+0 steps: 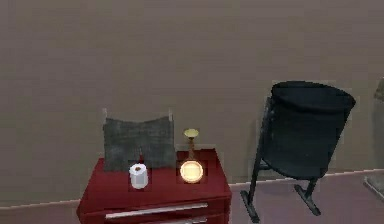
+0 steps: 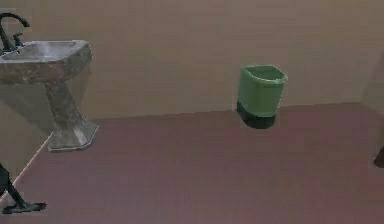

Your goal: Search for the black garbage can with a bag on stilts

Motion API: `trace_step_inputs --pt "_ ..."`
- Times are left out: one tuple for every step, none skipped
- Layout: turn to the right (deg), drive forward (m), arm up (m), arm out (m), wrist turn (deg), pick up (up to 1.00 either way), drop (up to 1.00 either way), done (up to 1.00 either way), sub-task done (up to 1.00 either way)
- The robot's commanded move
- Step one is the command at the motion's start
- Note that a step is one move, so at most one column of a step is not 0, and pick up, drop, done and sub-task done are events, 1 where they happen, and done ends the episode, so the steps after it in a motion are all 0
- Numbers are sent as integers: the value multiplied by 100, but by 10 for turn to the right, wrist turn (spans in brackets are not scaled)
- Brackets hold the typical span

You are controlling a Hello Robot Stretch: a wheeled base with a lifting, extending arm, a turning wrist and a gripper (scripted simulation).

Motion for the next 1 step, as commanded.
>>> trace_step_inputs --pt "0 20 0 0 0 0 0 0 0"
